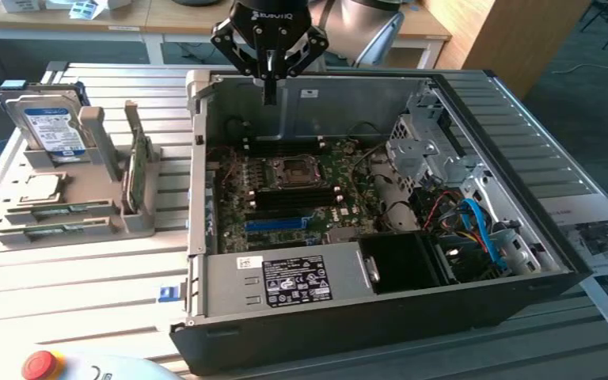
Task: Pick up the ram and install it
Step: 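Reach for the ram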
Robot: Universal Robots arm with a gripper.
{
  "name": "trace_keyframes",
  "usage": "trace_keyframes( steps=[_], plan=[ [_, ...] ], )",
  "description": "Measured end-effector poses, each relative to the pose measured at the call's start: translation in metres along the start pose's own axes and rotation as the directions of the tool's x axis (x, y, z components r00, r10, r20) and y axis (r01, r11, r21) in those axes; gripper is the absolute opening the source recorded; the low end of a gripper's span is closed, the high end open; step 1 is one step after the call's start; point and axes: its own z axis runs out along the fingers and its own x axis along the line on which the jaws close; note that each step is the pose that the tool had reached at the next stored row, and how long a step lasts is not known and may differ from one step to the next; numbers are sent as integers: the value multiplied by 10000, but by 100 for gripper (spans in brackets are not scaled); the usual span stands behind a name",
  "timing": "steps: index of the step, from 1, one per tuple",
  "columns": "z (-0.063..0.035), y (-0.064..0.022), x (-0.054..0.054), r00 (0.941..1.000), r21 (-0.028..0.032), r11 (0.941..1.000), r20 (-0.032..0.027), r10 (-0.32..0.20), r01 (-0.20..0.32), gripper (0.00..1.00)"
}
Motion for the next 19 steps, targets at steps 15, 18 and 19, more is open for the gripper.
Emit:
trace_keyframes(
  steps=[15,18,19],
  plan=[
    [-4,29,246,10000,2,10000,-1,-1,1,10],
    [-3,38,286,10000,2,10000,-1,0,0,10],
    [-3,40,299,10000,2,10000,-1,0,0,10]
  ],
)
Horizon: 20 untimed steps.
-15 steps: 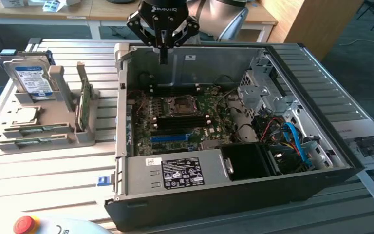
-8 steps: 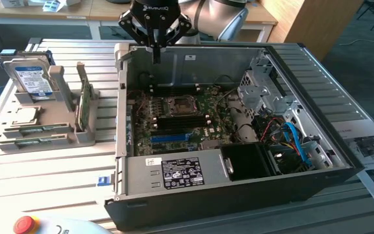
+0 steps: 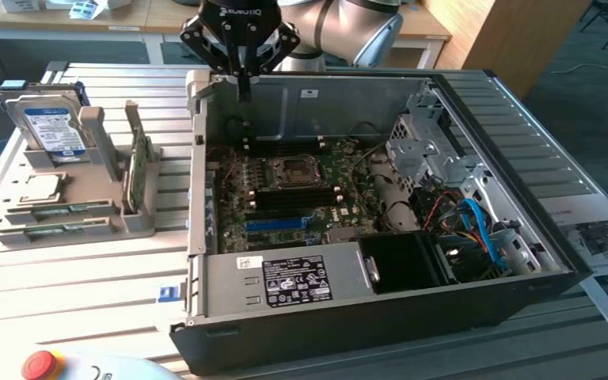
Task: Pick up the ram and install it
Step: 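Reach for the ram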
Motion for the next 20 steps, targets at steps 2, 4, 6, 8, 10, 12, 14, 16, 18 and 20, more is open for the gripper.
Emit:
trace_keyframes(
  steps=[2,4,6,8,10,12,14,16,18,20],
  plan=[
    [-1,2,29,10000,1,10000,-1,0,0,10],
    [-1,3,66,10000,0,10000,0,-1,1,10],
    [-2,2,108,10000,0,10000,0,-1,1,10],
    [-2,9,152,10000,0,10000,0,0,0,10],
    [-2,17,192,10000,2,10000,1,0,0,10],
    [-3,29,234,10000,4,10000,0,-1,1,10],
    [-4,38,280,10000,5,10000,0,0,0,10],
    [-4,48,321,10000,7,10000,1,1,-1,10],
    [-5,53,360,10000,9,10000,0,-1,1,10],
    [-5,54,401,10000,8,10000,1,-1,1,10]
  ],
)
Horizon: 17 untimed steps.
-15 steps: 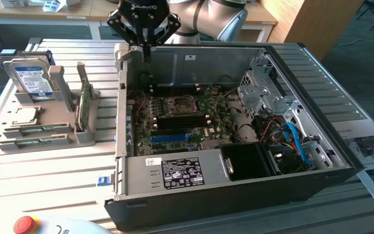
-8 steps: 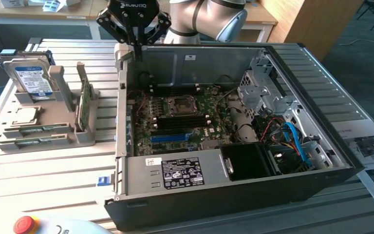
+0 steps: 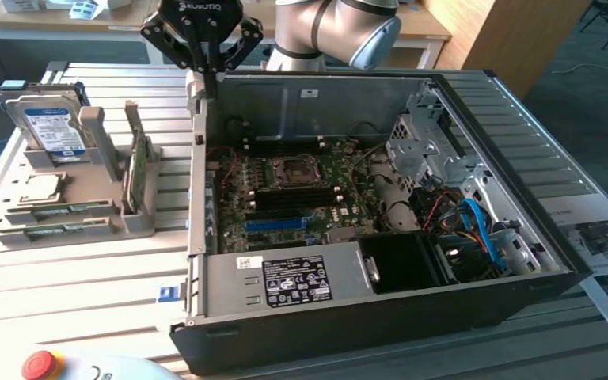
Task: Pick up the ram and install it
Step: 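Reach for the ram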
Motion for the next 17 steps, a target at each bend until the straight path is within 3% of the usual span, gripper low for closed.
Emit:
trace_keyframes(
  steps=[17],
  plan=[
    [-3,10,292,10000,0,10000,0,0,0,10]
  ],
)
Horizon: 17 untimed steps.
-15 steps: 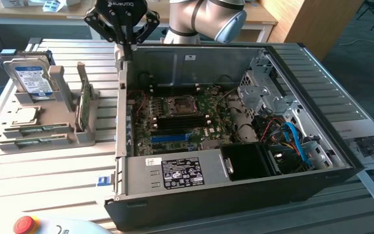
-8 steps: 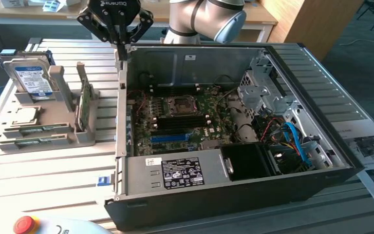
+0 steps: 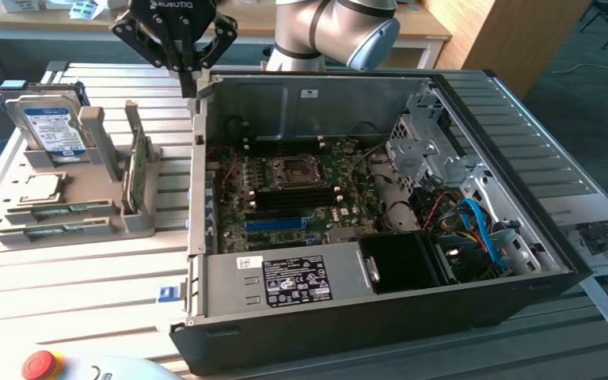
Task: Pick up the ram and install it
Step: 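Reach for the ram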
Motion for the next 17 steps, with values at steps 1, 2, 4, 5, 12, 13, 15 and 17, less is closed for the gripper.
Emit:
trace_keyframes(
  steps=[1,2,4,5,12,13,15,17],
  plan=[
    [0,3,18,10000,0,10000,1,0,0,10],
    [0,8,36,10000,1,10000,0,0,0,10],
    [-1,14,71,10000,1,10000,0,1,-1,10],
    [-1,15,88,10000,1,10000,0,2,-2,10],
    [-3,24,211,10000,2,10000,0,0,0,10],
    [-3,25,230,10000,0,10000,1,1,-1,10],
    [-4,26,264,10000,1,10000,-1,1,-1,10],
    [-4,24,294,10000,1,10000,0,1,-1,10]
  ],
)
